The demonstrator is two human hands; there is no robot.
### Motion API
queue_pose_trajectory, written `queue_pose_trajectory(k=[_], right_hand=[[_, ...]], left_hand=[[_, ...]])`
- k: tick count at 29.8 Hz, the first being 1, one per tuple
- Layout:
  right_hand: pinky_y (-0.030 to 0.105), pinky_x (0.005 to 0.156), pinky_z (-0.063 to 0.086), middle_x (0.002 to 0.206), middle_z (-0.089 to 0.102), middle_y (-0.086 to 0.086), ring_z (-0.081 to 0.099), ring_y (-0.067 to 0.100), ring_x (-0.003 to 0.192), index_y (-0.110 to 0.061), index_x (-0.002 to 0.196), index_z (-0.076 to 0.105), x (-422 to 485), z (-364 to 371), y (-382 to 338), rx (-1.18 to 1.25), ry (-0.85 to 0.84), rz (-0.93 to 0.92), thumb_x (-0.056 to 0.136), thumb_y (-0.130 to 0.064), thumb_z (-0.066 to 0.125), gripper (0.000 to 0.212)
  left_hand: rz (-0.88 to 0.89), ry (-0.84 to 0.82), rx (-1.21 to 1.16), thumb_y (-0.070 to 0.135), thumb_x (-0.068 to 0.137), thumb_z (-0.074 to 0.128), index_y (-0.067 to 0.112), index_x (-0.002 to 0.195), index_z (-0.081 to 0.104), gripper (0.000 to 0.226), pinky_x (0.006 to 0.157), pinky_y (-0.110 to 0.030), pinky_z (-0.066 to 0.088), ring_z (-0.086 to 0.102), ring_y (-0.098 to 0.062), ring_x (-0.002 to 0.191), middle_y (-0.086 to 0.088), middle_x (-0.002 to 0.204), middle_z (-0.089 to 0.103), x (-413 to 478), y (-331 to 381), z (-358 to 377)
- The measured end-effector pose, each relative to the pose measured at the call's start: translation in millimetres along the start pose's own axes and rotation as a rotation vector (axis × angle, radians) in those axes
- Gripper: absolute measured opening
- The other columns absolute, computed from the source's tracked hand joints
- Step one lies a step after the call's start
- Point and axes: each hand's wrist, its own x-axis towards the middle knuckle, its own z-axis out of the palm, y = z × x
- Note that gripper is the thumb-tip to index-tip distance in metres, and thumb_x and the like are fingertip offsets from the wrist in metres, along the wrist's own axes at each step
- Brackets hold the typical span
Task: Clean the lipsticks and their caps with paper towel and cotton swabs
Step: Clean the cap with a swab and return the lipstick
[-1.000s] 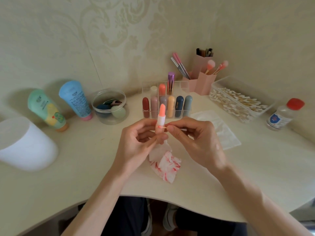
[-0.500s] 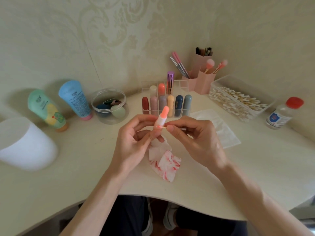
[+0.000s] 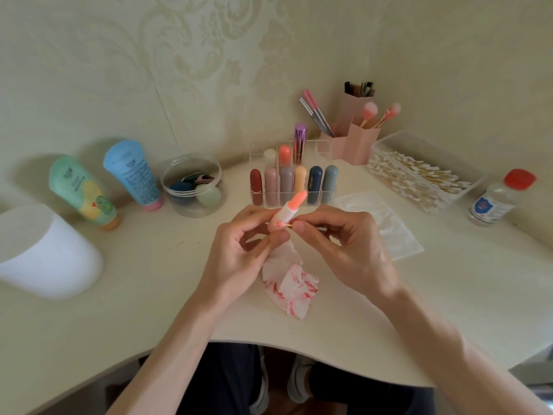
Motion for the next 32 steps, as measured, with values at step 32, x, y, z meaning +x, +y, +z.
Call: queue_pose_trajectory(k=[32], right_hand=[[0.054,0.073,0.052,0.093,0.078,-0.001,0.070,0.031,0.082,-0.013,0.106,0.082,-0.6,1.5,-1.8,0.003,0.012,-0.029,0.098,-0.019,0.072,0.015]], left_hand=[[0.007,0.083,-0.066,0.011,0.083,0.079,0.012,0.121,0.071,0.039,0.068,-0.024,0.059,0.078,-0.022,0.085,-0.002,0.106,0.079,-0.3,3.4,0.3]])
